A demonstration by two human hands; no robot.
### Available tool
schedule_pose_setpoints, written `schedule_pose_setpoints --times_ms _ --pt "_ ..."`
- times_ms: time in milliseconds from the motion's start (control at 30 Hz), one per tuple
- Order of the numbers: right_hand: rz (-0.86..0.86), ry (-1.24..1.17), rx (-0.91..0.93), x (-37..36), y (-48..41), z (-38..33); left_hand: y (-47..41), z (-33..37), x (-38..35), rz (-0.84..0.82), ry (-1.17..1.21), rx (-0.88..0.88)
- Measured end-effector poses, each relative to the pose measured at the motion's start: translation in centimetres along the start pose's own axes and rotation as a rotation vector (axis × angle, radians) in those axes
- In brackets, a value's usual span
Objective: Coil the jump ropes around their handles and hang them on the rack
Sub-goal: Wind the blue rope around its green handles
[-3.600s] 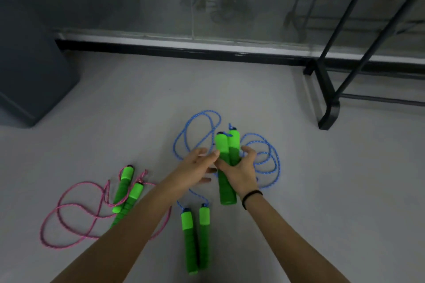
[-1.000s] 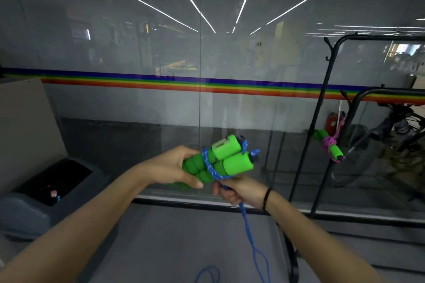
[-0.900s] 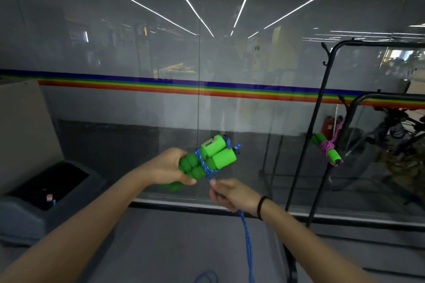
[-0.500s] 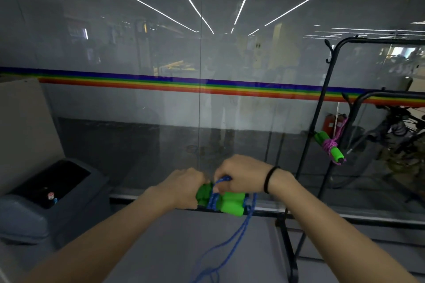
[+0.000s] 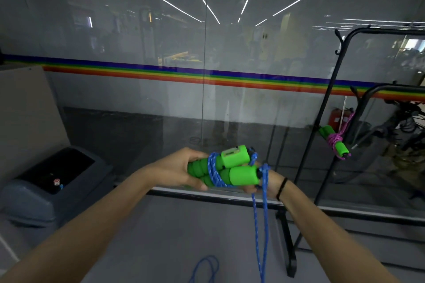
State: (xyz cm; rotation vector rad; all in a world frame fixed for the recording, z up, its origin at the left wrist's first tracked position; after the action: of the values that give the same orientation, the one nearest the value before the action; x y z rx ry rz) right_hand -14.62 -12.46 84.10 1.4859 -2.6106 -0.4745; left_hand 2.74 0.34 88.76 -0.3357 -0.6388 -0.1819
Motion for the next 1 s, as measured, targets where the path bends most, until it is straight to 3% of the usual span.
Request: schedule_pose_setpoints --times_ms 133,267,367,533,667,733,800,867,933,1000 --pt "-0.288 -0.077 -0.133 0.0 -0.2 2.0 0.2 -1.0 0.4 0.101 0.119 0.083" --pt "-0.385 -0.111 -0.225 1.2 0.9 2.9 0.5 -1.6 1.4 0.12 0.081 0.126" --pt "-0.366 -0.135 -0.226 1.5 1.0 3.1 0.6 -1.6 1.5 0.103 0.087 0.151" --pt "-0.174 -0.045 -0.149 3.9 2.5 1.8 0.7 -1.7 2.7 -0.062 -0.266 0.154" --pt "-0.164 -0.099 -0.123 3.7 2.1 1.6 1.3 -1.3 2.7 0.017 0.031 0.148" --pt "-0.07 -0.107 -0.093 3.1 1.4 1.8 1.2 -0.7 2.3 0.063 0.159 0.113" --pt "0.038 0.007 -0.08 1.5 1.1 2.1 0.7 -0.1 1.8 0.145 0.313 0.083" --pt "0.12 0.281 -0.086 -1.2 1.1 2.3 -0.1 0.1 1.7 0.271 0.389 0.099" --pt "0.186 0.661 -0.043 -4.1 1.5 1.8 -0.9 -0.5 1.6 0.386 0.299 0.149" --pt "0.26 0.969 0.074 -5.9 2.4 0.2 -1.2 -1.5 1.4 0.41 0.057 0.212"
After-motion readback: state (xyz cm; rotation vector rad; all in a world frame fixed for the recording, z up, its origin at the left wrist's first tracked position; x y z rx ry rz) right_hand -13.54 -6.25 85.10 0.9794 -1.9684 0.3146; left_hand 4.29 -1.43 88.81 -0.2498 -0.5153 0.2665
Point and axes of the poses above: each hand's wrist, its own y-axis away from the middle knuckle, its own x-axis out of the back of the hand, z = x × y, the point moved 2 cm from there along -y, towards the middle knuckle, and after that the axes turned 12 degrees about -x, right-handed, at the moved point
